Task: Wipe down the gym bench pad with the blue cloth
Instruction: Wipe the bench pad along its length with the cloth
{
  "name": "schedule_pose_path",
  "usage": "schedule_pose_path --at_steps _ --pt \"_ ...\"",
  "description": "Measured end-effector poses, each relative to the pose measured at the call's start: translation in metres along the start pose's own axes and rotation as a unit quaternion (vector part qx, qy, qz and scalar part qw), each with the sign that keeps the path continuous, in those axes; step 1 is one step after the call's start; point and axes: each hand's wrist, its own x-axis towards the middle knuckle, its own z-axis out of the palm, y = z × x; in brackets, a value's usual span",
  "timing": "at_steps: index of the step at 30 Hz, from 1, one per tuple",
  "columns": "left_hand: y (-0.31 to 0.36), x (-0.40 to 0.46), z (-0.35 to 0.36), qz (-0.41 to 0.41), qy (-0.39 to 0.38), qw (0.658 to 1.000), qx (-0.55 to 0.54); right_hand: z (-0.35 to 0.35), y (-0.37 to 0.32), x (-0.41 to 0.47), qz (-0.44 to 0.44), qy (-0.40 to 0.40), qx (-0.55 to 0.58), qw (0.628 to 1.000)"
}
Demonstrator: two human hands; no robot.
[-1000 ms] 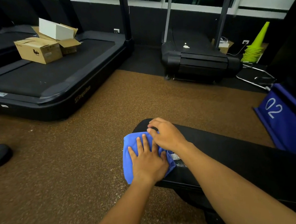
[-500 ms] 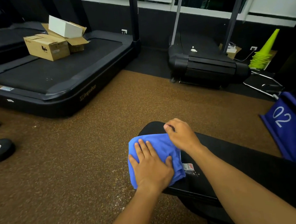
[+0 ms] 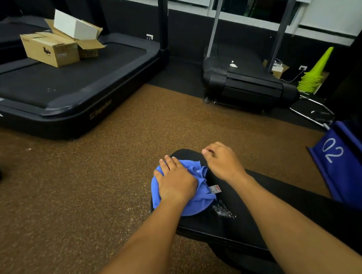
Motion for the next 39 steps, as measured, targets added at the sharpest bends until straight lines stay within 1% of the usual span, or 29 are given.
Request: schedule_pose_path --at_steps 2,4,5,7,8,9,10,11,14,17,19,21,22,23,24,26,27,28,32,36,39 --pt "-0.008 0.006 -0.009 -0.007 0.011 0.997 -0.081 -0.001 0.0 -0.004 0.001 -0.002 0.002 1.0" --pt "-0.025 0.012 -0.019 -0.055 0.035 0.98 -0.19 -0.005 0.004 -0.008 0.002 -0.008 0.001 1.0" --pt "-0.036 0.016 -0.021 -0.089 0.036 0.972 -0.215 -0.008 0.006 -0.007 0.005 -0.01 -0.001 1.0" --pt "-0.058 0.018 -0.025 -0.142 -0.001 0.965 -0.22 -0.01 0.01 -0.002 0.01 -0.011 0.0 1.0" --pt "-0.065 0.02 -0.027 -0.146 -0.019 0.96 -0.239 -0.01 0.011 0.001 0.01 -0.011 0.003 1.0" --pt "-0.069 0.023 -0.029 -0.133 -0.019 0.953 -0.27 -0.009 0.011 0.004 0.009 -0.011 0.007 1.0" --pt "-0.071 0.027 -0.03 -0.111 0.002 0.95 -0.29 -0.008 0.01 0.007 0.004 -0.011 0.01 1.0" --pt "-0.069 0.034 -0.033 -0.085 0.033 0.953 -0.288 -0.006 0.01 0.009 0.0 -0.011 0.012 1.0" --pt "-0.057 0.057 -0.038 -0.042 0.104 0.959 -0.26 0.0 0.015 0.014 -0.005 -0.005 0.012 1.0" --pt "-0.044 0.086 -0.032 0.0 0.118 0.962 -0.245 0.004 0.026 0.017 0.001 -0.005 0.017 1.0" --pt "-0.036 0.102 -0.031 0.006 0.12 0.971 -0.208 0.003 0.032 0.022 0.01 -0.009 0.018 1.0" --pt "-0.026 0.11 -0.032 -0.011 0.149 0.977 -0.152 -0.001 0.035 0.029 0.017 -0.009 0.015 1.0" --pt "-0.021 0.109 -0.032 -0.019 0.155 0.977 -0.145 -0.003 0.037 0.032 0.019 -0.009 0.013 1.0" --pt "-0.016 0.105 -0.03 -0.022 0.142 0.979 -0.144 -0.005 0.038 0.036 0.021 -0.01 0.012 1.0" --pt "-0.013 0.098 -0.026 -0.025 0.104 0.985 -0.137 -0.006 0.039 0.039 0.021 -0.011 0.011 1.0" --pt "-0.008 0.083 -0.017 -0.035 0.004 0.996 -0.083 -0.006 0.038 0.045 0.022 -0.015 0.01 1.0" --pt "-0.007 0.078 -0.013 -0.033 -0.027 0.998 -0.052 -0.004 0.037 0.047 0.022 -0.016 0.011 1.0" --pt "-0.005 0.075 -0.012 -0.027 -0.041 0.998 -0.029 -0.003 0.035 0.049 0.02 -0.015 0.012 1.0" --pt "0.006 0.067 -0.017 0.005 -0.048 0.999 0.004 0.001 0.026 0.053 0.005 -0.008 0.021 1.0" --pt "0.002 0.058 -0.01 0.069 -0.053 0.993 0.081 0.0 0.026 0.053 0.005 -0.011 0.023 1.0" --pt "0.001 0.067 -0.005 0.073 -0.028 0.994 0.076 0.0 0.029 0.052 0.013 -0.008 0.026 1.0"
